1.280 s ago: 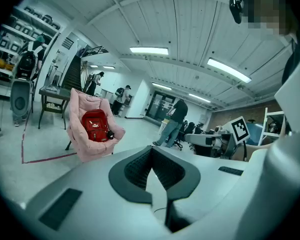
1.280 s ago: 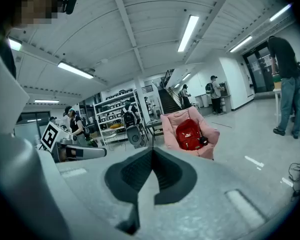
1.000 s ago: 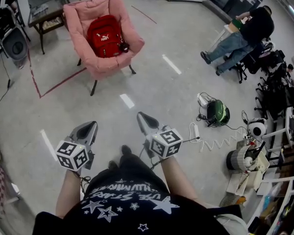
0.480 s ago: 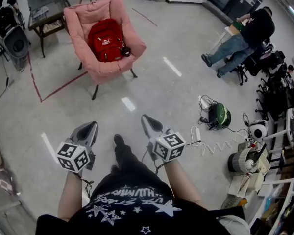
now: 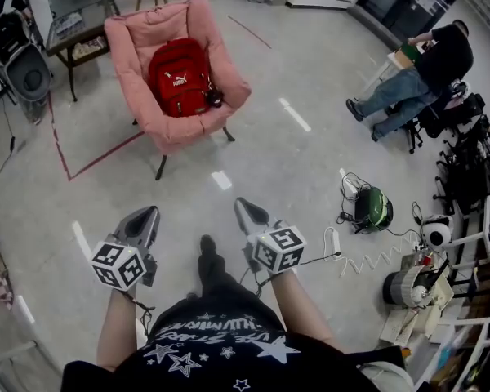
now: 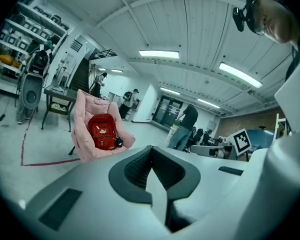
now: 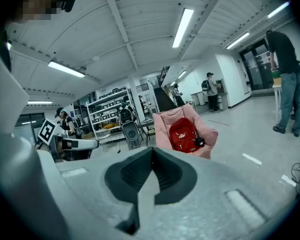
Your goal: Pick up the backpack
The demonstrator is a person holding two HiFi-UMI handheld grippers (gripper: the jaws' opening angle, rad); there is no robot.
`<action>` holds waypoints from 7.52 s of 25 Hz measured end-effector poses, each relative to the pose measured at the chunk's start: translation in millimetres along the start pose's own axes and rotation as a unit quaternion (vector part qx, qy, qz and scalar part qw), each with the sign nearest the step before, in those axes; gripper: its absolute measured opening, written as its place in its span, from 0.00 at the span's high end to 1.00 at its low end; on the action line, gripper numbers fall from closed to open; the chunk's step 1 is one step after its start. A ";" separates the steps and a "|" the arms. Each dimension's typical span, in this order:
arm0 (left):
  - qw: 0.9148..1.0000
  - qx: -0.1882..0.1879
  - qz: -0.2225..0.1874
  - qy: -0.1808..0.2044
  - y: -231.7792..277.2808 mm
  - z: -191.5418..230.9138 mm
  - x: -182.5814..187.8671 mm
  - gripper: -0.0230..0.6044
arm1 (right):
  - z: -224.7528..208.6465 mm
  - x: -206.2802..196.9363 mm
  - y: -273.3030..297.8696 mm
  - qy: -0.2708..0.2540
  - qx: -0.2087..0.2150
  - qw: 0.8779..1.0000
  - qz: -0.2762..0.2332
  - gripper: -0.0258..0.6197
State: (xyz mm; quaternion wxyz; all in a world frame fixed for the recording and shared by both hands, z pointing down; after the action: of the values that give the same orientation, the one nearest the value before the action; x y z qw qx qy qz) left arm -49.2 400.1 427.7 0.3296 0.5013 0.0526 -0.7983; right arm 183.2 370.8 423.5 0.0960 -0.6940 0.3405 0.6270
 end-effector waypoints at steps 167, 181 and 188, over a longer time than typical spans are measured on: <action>0.990 0.047 0.021 -0.131 675.0 630.8 278.5 0.95 | -394.7 125.9 915.7 -0.210 0.121 0.960 0.140 0.95; 0.993 -0.070 0.035 -0.084 574.8 485.2 300.7 0.95 | -339.1 175.3 755.0 -0.147 0.057 0.983 0.092 0.95; 0.988 -0.143 -0.006 -0.066 532.3 425.0 342.9 0.95 | -309.8 221.3 689.3 -0.082 0.016 0.996 0.016 0.95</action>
State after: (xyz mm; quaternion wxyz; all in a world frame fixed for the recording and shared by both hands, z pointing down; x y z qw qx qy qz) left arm -162.4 -352.2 481.6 0.3956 0.3949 0.1471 -0.8160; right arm 19.8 -397.5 479.4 0.1249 -0.6328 0.3526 0.6779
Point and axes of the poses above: the fingertips, and each gripper's own axes: y forward along the fingers, z to its left, x out of its top, the point moved 3 cm from there along -y, backward along the fingers, and after that the axes turned 5 degrees about -y, right-handed, at the moved point
